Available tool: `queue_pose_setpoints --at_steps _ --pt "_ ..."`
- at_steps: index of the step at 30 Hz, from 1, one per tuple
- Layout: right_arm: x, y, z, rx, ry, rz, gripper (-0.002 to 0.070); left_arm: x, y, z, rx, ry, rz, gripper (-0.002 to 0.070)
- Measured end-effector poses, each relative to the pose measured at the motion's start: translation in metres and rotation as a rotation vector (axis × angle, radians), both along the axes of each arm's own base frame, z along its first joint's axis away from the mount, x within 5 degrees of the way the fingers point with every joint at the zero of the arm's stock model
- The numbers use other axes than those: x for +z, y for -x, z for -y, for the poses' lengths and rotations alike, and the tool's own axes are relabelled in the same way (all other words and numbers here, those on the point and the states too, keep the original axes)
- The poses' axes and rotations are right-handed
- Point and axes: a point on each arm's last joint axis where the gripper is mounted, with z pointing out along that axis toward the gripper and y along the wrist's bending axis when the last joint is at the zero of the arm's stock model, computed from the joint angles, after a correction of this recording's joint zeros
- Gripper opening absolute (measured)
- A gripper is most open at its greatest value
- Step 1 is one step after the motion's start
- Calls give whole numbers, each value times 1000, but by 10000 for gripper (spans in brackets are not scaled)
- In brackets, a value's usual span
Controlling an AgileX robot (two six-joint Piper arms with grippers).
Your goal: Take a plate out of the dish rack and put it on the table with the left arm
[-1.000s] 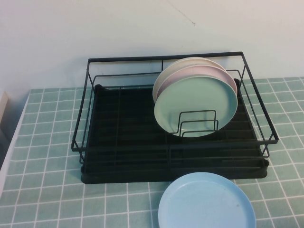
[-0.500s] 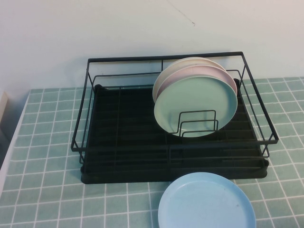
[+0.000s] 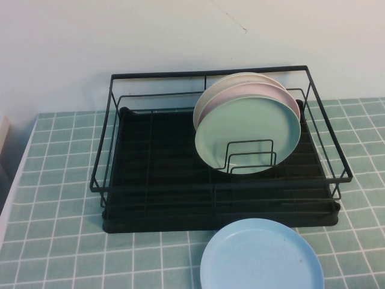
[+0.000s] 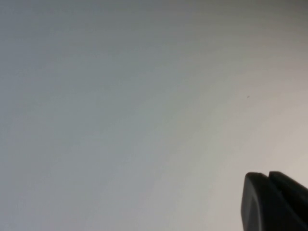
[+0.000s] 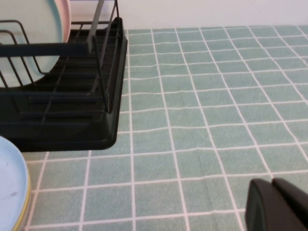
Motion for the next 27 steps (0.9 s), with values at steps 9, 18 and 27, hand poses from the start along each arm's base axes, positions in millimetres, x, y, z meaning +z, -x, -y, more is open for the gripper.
queue_pose_setpoints --at_steps 9,18,27 --pt "0 0 0 0 0 0 -1 82 35 3 36 -106 40 -4" --pt "0 0 0 0 0 0 -1 128 -17 13 -13 -210 -402 -4" --pt "0 0 0 0 0 0 -1 139 -87 34 -187 -348 -945 -4"
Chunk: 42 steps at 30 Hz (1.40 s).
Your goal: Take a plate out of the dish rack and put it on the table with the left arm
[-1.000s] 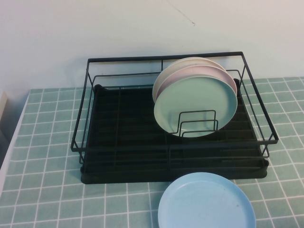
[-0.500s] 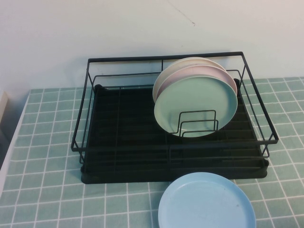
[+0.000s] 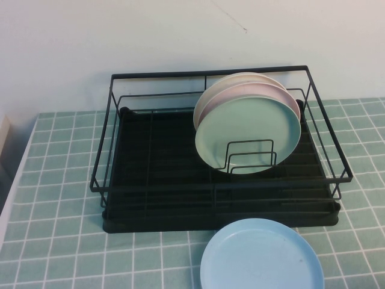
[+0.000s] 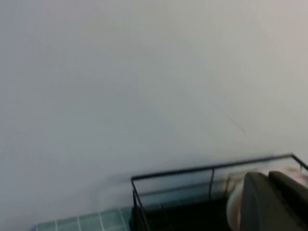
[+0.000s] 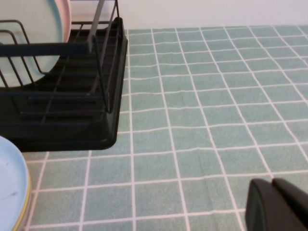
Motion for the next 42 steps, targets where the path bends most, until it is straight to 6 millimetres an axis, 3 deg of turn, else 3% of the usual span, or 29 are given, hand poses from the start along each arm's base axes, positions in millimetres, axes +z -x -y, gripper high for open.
queue_pose_setpoints --at_steps 7,17,25,32,42 --pt "0 0 0 0 0 0 -1 -1 -59 33 -334 -166 -254 -4" --pt "0 0 0 0 0 0 -1 -25 -146 68 -640 92 -277 -4" --pt "0 0 0 0 0 0 -1 -49 -196 82 -754 333 -281 -4" --pt "0 0 0 0 0 0 -1 -73 -214 89 -755 249 -302 -4" --pt "0 0 0 0 0 0 -1 -102 -221 119 -617 -228 -515 -4"
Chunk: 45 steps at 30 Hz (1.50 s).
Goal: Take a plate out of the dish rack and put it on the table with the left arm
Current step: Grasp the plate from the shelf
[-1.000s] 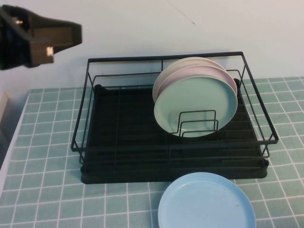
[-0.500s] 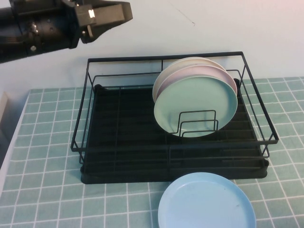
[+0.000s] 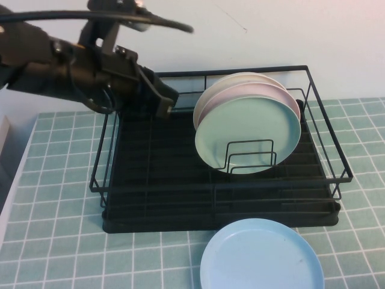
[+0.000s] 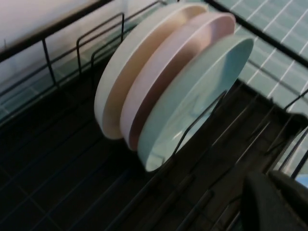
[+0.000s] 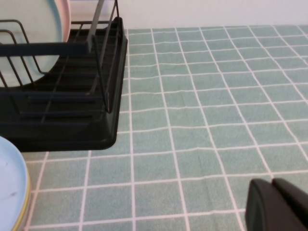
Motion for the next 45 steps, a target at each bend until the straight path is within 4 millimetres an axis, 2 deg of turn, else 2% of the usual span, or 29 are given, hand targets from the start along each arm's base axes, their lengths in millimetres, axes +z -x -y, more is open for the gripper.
queue_pose_setpoints --at_steps 5,9,13,17,20,35,37,40,41,45 --pt "0 0 0 0 0 0 -1 -11 -8 22 -55 -213 21 -4" --pt "0 0 0 0 0 0 -1 -16 -16 38 -83 -264 48 22" --pt "0 0 0 0 0 0 -1 -25 -28 53 -60 -242 40 173" --pt "0 0 0 0 0 0 -1 -31 -43 58 -11 -213 43 377" --pt "0 0 0 0 0 0 -1 -37 -52 63 3 -193 31 428" --pt "0 0 0 0 0 0 -1 -73 -88 84 47 -111 -29 403" --pt "0 0 0 0 0 0 -1 -75 -90 85 53 -106 -29 357" --pt "0 0 0 0 0 0 -1 -77 -93 85 61 -117 -17 209" --pt "0 0 0 0 0 0 -1 -75 -94 84 62 -132 -2 181" --pt "0 0 0 0 0 0 -1 -68 -94 83 54 -182 7 171"
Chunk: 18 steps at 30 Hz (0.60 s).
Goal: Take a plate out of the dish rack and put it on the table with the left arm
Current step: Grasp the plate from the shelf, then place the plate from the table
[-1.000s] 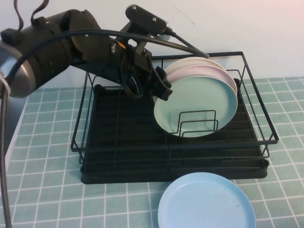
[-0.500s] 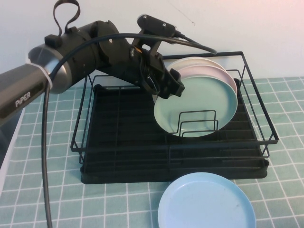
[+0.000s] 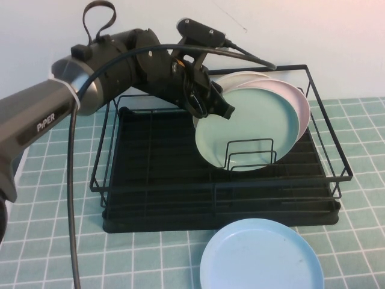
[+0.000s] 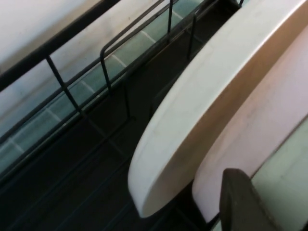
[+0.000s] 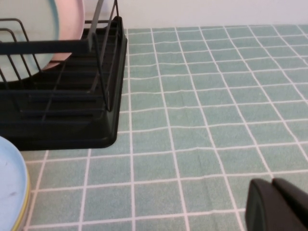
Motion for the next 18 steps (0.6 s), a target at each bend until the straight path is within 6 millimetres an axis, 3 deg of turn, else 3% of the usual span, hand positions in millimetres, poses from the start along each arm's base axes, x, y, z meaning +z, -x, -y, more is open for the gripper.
queue_pose_setpoints --at_steps 10,18 --pt "0 0 0 0 0 0 -1 58 7 -11 12 -89 17 41" --pt "0 0 0 0 0 0 -1 134 59 -35 10 -37 80 6"
